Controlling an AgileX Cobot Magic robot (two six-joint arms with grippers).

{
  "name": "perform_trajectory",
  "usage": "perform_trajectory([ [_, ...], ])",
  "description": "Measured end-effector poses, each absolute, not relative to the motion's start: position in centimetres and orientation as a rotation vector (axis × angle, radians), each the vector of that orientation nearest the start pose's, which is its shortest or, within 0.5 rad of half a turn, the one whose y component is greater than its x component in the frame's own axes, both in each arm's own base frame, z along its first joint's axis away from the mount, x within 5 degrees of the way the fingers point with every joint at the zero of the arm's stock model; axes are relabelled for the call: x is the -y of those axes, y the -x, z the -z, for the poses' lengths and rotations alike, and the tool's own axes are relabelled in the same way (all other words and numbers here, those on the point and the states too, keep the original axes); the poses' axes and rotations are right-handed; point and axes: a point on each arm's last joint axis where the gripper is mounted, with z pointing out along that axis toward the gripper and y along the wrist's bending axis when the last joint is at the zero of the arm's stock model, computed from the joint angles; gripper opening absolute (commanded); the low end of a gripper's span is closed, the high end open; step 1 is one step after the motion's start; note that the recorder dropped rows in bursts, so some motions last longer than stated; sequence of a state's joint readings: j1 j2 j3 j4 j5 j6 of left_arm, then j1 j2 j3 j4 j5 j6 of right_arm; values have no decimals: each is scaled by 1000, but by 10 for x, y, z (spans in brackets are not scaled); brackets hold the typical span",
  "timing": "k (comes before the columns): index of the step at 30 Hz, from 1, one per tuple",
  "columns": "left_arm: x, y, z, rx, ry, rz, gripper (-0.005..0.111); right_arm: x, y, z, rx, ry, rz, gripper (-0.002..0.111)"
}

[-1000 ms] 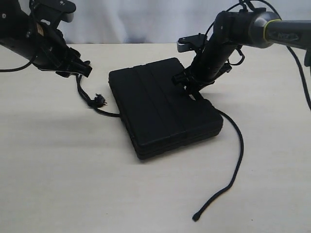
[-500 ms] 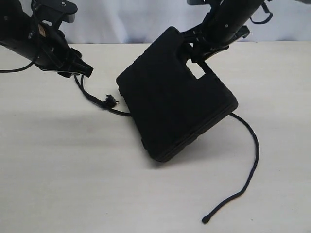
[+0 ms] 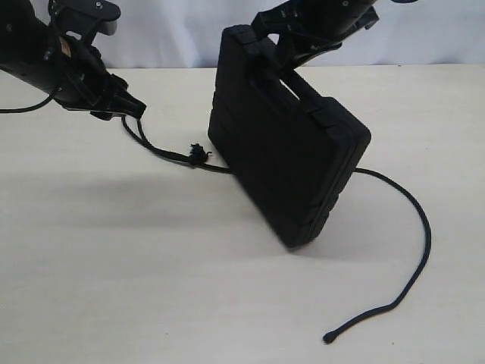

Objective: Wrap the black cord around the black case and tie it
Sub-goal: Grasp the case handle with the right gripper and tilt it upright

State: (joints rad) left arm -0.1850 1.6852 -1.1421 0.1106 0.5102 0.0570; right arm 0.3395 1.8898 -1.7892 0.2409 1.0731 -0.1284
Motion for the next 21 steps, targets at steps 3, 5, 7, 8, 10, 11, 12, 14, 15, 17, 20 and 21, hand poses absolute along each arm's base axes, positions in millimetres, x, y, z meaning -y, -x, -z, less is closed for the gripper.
perform_trajectory([
  [3,61,-352,-234,-2503,-396,-45,47,-167,-385,-325,-2565,540,-402,4],
  [5,61,-352,-234,-2503,-394,-44,47,-173,-383,-328,-2547,550,-409,4],
  [7,62,-352,-234,-2505,-375,-23,47,-179,-380,-329,-2540,571,-412,4],
  [8,63,-352,-234,-2504,-361,-8,47,-180,-379,-329,-2539,578,-409,4],
  [10,64,-352,-234,-2500,-334,20,47,-183,-378,-328,-2540,579,-410,4],
  [11,65,-353,-235,-2496,-321,34,47,-183,-378,-328,-2542,573,-410,4],
  [12,65,-353,-235,-2494,-318,38,47,-183,-378,-328,-2545,572,-408,4],
  [14,66,-353,-235,-2497,-304,52,47,-182,-378,-323,-2555,570,-397,4],
  [15,67,-353,-235,-2497,-290,66,47,-182,-378,-321,-2560,566,-394,4],
  [17,69,-353,-233,-2503,-273,95,47,-181,-377,-314,-2572,564,-389,4],
  [20,79,-354,-224,-2515,-340,118,47,-181,-377,-310,-2577,562,-383,4],
  [21,85,-354,-221,-2521,-372,126,47,-181,-377,-310,-2574,562,-382,4],
])
